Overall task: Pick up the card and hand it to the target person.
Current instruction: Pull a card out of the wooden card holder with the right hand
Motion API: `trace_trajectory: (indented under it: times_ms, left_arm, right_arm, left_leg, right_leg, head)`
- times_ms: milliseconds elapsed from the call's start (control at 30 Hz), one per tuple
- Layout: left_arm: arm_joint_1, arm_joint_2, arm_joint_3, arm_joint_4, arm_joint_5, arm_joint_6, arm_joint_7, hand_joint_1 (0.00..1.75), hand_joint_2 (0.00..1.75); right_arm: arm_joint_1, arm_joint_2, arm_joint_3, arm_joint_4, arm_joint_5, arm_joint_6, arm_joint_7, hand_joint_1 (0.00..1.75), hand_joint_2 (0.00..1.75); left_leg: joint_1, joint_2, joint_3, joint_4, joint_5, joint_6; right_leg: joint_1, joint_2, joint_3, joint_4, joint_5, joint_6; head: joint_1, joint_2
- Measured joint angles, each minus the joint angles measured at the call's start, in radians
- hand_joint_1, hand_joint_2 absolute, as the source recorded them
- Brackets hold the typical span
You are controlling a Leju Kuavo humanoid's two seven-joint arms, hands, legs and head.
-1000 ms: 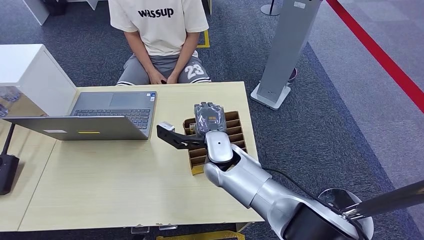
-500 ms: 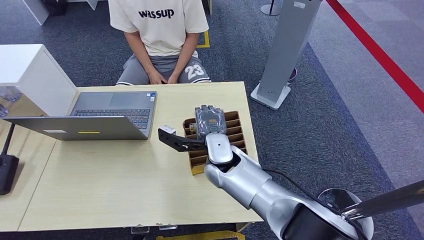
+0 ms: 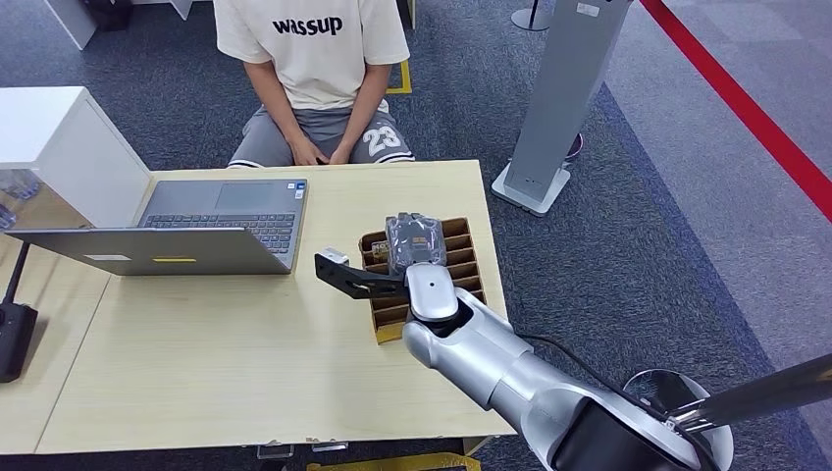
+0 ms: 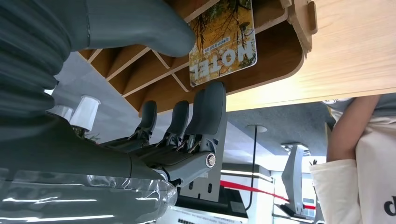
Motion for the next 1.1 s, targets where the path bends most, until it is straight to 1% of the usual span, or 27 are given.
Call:
trace_trajectory:
  times_ms: [167,367,567,633,667,767,800,933,1100]
  left_arm:
    - [-0.002,0.000,-0.009,0.000,-0.001,-0.002,0.000,0.00,0.00]
    - [-0.005,0.000,-0.013,0.000,-0.001,-0.004,0.000,0.00,0.00]
    - [-0.005,0.000,-0.015,0.000,-0.001,-0.006,0.000,0.00,0.00]
    - [-0.005,0.000,-0.015,0.000,-0.001,-0.006,0.000,0.00,0.00]
    - [-0.005,0.000,-0.015,0.000,-0.001,-0.006,0.000,0.00,0.00]
    - [-0.005,0.000,-0.015,0.000,0.000,-0.006,0.000,0.00,0.00]
    - [-0.005,0.000,-0.015,0.000,0.001,-0.006,0.000,0.00,0.00]
    - [-0.004,0.000,-0.015,0.000,0.003,-0.006,0.000,0.00,0.00]
    - [-0.004,0.000,-0.015,0.000,0.008,-0.006,-0.004,0.00,0.00]
  right_arm:
    - [-0.001,0.000,0.000,0.013,-0.002,-0.006,-0.002,0.88,1.75]
    - [-0.002,0.000,0.000,0.027,-0.005,-0.006,-0.002,0.90,1.75]
    - [-0.002,0.000,0.000,0.037,-0.011,-0.010,-0.008,0.84,1.75]
    - [-0.002,0.000,0.000,0.039,-0.015,-0.013,-0.010,0.86,1.75]
    - [-0.002,0.000,0.000,0.039,-0.017,-0.014,-0.010,0.95,1.75]
    - [-0.002,0.001,0.000,0.041,-0.019,-0.014,-0.013,1.30,1.75]
    - [-0.002,0.002,0.000,0.041,-0.019,-0.014,-0.014,1.34,1.75]
    - [-0.002,0.005,0.000,0.041,-0.019,-0.018,-0.017,1.39,1.75]
    - [-0.006,0.009,0.000,0.038,-0.016,-0.027,-0.017,1.52,1.75]
  left_leg:
    - [0.000,0.000,0.000,0.000,0.000,0.000]
    - [0.000,0.000,0.000,0.000,0.000,0.000]
    - [0.000,0.000,0.000,0.000,0.000,0.000]
    - [0.000,0.000,0.000,0.000,0.000,0.000]
    - [0.000,0.000,0.000,0.000,0.000,0.000]
    - [0.000,0.000,0.000,0.000,0.000,0.000]
    - [0.000,0.000,0.000,0.000,0.000,0.000]
    - [0.000,0.000,0.000,0.000,0.000,0.000]
    - [0.000,0.000,0.000,0.000,0.000,0.000]
  right_leg:
    - [0.000,0.000,0.000,0.000,0.000,0.000]
    - [0.000,0.000,0.000,0.000,0.000,0.000]
    - [0.000,0.000,0.000,0.000,0.000,0.000]
    - [0.000,0.000,0.000,0.000,0.000,0.000]
    - [0.000,0.000,0.000,0.000,0.000,0.000]
    - [0.000,0.000,0.000,0.000,0.000,0.000]
    - [0.000,0.000,0.000,0.000,0.000,0.000]
    - [0.000,0.000,0.000,0.000,0.000,0.000]
    - [0.000,0.000,0.000,0.000,0.000,0.000]
  head:
    - [0.000,0.000]
    - [0.000,0.000]
    - [0.000,0.000]
    - [0.000,0.000]
    - [0.000,0.000]
    - [0.000,0.000]
    - [0.000,0.000]
    - [0.000,0.000]
    - [0.000,0.000]
